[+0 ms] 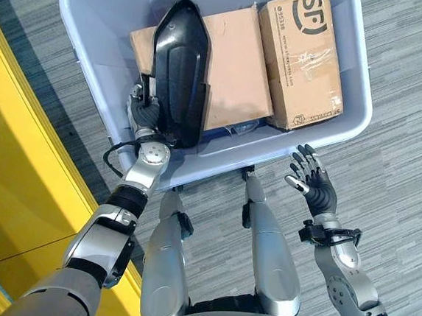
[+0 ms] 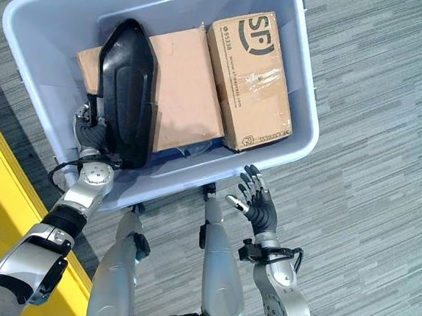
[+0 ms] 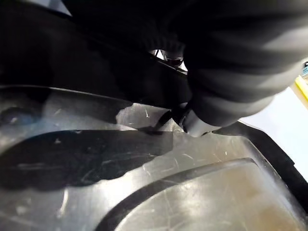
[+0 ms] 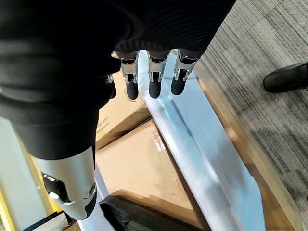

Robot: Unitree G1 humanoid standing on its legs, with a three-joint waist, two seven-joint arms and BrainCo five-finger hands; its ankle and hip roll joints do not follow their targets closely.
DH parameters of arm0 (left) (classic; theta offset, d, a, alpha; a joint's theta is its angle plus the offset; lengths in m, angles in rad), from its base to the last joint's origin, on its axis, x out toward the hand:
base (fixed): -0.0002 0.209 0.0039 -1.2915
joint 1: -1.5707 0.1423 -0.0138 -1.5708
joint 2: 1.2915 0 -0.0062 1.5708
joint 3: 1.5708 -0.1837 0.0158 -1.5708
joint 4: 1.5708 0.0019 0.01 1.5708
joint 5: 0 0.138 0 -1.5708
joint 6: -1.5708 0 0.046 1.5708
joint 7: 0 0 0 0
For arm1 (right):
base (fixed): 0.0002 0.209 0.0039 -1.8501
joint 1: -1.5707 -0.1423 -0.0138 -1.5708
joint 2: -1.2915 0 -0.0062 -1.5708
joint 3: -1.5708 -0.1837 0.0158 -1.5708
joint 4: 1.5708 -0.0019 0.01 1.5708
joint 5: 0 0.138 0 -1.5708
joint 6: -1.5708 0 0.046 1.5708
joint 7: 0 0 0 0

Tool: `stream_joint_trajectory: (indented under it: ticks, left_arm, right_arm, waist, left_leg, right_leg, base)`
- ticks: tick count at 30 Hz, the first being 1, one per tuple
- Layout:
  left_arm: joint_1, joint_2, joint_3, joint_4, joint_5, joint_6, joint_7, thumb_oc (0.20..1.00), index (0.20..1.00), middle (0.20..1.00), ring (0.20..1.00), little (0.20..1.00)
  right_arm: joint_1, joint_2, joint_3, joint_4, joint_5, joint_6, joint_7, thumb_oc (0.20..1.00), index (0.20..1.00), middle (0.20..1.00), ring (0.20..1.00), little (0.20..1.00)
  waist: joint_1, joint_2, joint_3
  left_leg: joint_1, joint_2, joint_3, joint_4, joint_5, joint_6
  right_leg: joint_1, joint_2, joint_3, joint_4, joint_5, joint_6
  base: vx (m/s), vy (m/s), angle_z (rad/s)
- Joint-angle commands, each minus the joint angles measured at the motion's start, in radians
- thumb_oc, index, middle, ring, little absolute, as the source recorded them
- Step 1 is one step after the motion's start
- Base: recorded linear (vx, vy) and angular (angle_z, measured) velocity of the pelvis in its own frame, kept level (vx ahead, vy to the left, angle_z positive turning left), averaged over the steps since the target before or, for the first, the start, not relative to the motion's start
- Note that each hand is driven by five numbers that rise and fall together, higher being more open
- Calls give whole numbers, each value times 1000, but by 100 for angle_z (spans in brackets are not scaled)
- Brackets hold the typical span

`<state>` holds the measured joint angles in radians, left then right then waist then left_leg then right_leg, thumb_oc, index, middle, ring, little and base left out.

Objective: Move parts from the plastic box to the shelf.

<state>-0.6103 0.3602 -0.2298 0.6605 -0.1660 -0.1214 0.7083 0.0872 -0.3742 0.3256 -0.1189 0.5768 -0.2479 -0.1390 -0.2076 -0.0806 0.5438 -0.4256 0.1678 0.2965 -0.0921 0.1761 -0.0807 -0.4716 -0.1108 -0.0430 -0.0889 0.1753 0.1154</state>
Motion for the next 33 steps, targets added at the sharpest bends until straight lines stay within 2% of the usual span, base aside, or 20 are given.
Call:
stream_joint_trajectory:
  ticks: [1, 13, 16, 22, 25, 32, 33]
  left_arm:
    - [55, -40, -36, -40, 13, -13, -99, 200, 200, 200, 200, 200]
    - [309, -13, 53, -346, -88, -71, -207, 200, 200, 200, 200, 200]
    - [347, -3, 69, -401, -99, -80, -232, 200, 200, 200, 200, 200]
    - [506, 46, 178, -595, -151, -115, -329, 200, 200, 200, 200, 200]
    - [607, 58, 232, -692, -230, -133, -413, 200, 200, 200, 200, 200]
    - [750, 55, 248, -779, -318, -105, -533, 200, 200, 200, 200, 200]
    - [792, 48, 252, -795, -339, -99, -562, 200, 200, 200, 200, 200]
  right_arm:
    - [35, -34, -52, -39, 8, -37, -11, 1000, 1000, 1000, 1000, 1000]
    - [18, -17, -95, 3, -27, 10, -11, 1000, 1000, 1000, 1000, 1000]
    - [13, -17, -104, 7, -34, 19, -6, 1000, 1000, 1000, 1000, 1000]
    - [21, -25, -133, 4, -38, 49, 44, 1000, 1000, 1000, 1000, 1000]
    - [47, -35, -161, -1, -41, 73, 81, 1000, 1000, 1000, 1000, 1000]
    - [98, -35, -201, -3, -48, 102, 123, 1000, 1000, 1000, 1000, 1000]
    - [108, -33, -208, -3, -50, 107, 135, 1000, 1000, 1000, 1000, 1000]
  waist:
    - [4, -25, -25]
    - [52, 54, -150]
    - [56, 65, -171]
    - [80, 88, -248]
    - [91, 103, -288]
    - [98, 132, -330]
    - [102, 139, -341]
  left_leg:
    - [160, 66, -32, 7, -45, -78]
    - [276, 55, -47, 5, -51, -73]
    - [292, 54, -50, 5, -54, -72]
    - [365, 60, -50, 5, -72, -69]
    - [411, 65, -50, 5, -79, -66]
    - [481, 72, -66, 5, -87, -52]
    - [498, 76, -73, 6, -85, -48]
  right_leg:
    - [19, -48, -29, 66, -29, 77]
    - [180, -76, -59, 40, -41, 67]
    - [205, -80, -64, 29, -42, 66]
    - [282, -73, -67, 8, -59, 64]
    - [318, -69, -63, 34, -90, 58]
    - [369, -64, -72, 124, -166, 42]
    - [376, -58, -73, 162, -191, 36]
  base:
    - [0, 0, 0]
    - [22, 8, 4]
    - [51, 24, 11]
    - [51, 15, 1]
    - [56, 4, -1]
    - [21, -24, 6]
    - [-9, -63, 15]
